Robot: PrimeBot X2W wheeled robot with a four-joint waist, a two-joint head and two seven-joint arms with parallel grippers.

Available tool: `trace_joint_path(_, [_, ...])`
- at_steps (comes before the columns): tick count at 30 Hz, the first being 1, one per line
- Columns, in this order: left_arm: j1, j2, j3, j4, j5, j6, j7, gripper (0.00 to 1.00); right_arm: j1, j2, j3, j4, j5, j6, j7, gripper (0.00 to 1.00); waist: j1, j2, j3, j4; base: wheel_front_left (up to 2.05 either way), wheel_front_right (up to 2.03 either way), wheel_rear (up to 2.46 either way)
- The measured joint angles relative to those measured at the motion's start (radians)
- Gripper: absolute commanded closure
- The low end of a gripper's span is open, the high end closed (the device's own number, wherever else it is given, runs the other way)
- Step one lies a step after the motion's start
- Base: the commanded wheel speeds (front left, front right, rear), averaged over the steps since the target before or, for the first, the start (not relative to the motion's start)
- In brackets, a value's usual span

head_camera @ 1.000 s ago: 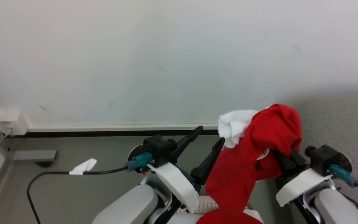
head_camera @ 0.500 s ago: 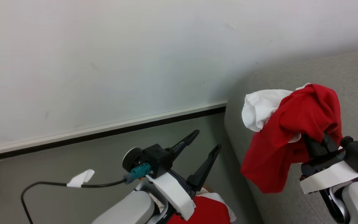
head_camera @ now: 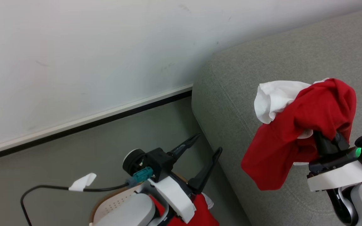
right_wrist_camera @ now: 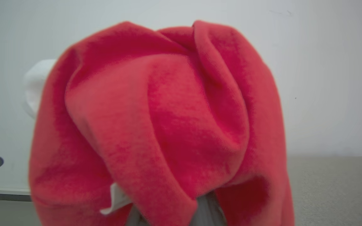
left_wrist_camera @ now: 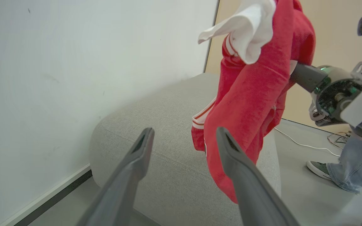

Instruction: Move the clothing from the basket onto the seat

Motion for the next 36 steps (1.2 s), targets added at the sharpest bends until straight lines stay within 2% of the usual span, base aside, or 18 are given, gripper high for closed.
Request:
trace_joint_path(7, [-0.035,0.001,-0.005,0.004,0.029,-0.023,0.000,0.00,-0.093,-0.010,-0.050,-0.003,0.040,0.000,0.000,1.00,0.0000,0.0000,0.086,0.003,0.00,0.00,0.00])
trace_joint_path(17, [-0.147,0.046,-0.004,-0.049,0.065,-0.028,0.058,0.00,-0.312,-0.132,-0.243,0.000,0.102,0.000,0.000,1.00,0.0002,0.0000,0.291,0.060,0.00,0.00,0.00])
trace_joint_path(26, [-0.223,0.057,-0.002,-0.086,0.096,-0.033,0.084,0.00,-0.502,-0.262,-0.394,0.175,0.117,0.000,-0.001,1.00,0.0003,-0.0001,0.507,0.139,0.00,0.00,0.00])
trace_joint_path(28, [-0.228,0.056,-0.001,-0.083,0.097,-0.033,0.078,0.00,-0.515,-0.294,-0.394,0.243,0.102,0.000,-0.001,1.00,0.0002,-0.0001,0.546,0.160,0.00,0.00,0.00])
trace_joint_path(31, [-0.235,0.053,0.001,-0.069,0.098,-0.035,0.066,0.00,-0.530,-0.331,-0.333,0.369,0.090,0.000,0.019,1.00,0.0003,-0.0001,0.590,0.196,0.00,0.00,0.00])
trace_joint_path(36, [-0.236,0.031,0.005,-0.041,0.094,-0.040,0.040,0.00,-0.565,-0.388,-0.202,0.521,0.132,0.000,0.152,1.00,0.0003,-0.0001,0.616,0.249,0.00,0.00,0.00])
